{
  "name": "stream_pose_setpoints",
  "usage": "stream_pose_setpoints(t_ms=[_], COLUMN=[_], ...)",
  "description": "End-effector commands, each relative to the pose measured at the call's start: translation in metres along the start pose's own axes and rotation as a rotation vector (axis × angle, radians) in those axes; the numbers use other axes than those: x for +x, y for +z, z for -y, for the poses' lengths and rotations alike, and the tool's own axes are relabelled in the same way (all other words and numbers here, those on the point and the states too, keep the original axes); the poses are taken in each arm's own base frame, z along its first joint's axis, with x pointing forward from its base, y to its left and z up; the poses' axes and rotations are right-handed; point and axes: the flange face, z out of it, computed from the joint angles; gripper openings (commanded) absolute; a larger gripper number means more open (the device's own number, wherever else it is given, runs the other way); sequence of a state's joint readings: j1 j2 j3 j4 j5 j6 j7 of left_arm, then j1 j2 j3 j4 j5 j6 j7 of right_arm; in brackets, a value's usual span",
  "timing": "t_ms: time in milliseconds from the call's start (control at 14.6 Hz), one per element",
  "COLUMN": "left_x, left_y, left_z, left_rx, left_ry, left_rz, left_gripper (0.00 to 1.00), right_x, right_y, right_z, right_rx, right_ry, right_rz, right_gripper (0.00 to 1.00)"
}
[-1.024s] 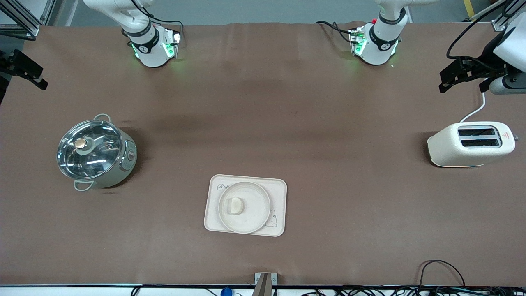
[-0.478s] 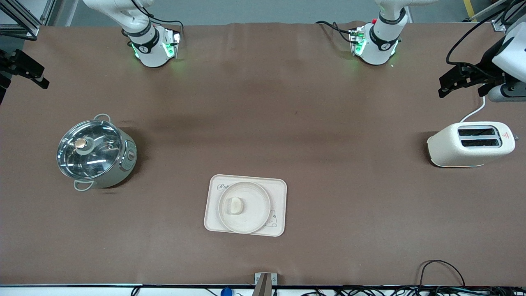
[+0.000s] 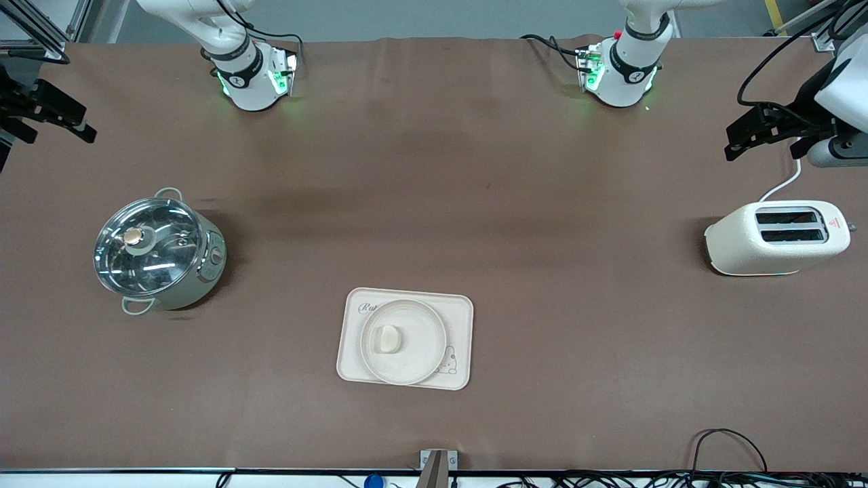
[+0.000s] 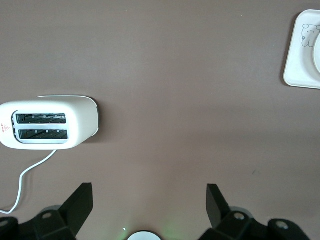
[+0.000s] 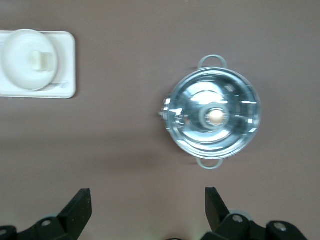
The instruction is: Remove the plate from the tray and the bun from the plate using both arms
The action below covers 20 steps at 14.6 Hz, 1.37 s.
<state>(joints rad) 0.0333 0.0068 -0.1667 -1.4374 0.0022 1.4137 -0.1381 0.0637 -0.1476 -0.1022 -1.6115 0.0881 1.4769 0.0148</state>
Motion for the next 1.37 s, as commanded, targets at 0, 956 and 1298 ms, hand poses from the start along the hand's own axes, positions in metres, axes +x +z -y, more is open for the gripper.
stream_pose_setpoints(t_ms=[0, 956, 1298], left_x=[-0.004, -0.001, -0.002], left_y=[-0.01, -0.008, -0.009], left_z=[0.004, 0.011, 0.013], left_rx=[-0.001, 0.0, -0.001], left_ry=[0.006, -0.015, -0.012], left_rz=[-0.006, -0.003, -0.003], left_gripper=[1.0, 1.0, 1.0], right_x=[0.008, 0.132, 0.182], right_y=[0.017, 0.263, 0.359], right_z=[0.01, 0.212, 0.247], right_rx=[0.049, 0.163, 0.206], right_ry=[0.005, 0.227, 0.282], right_rz=[0.001, -0.004, -0.024], right_gripper=[1.0, 1.0, 1.0])
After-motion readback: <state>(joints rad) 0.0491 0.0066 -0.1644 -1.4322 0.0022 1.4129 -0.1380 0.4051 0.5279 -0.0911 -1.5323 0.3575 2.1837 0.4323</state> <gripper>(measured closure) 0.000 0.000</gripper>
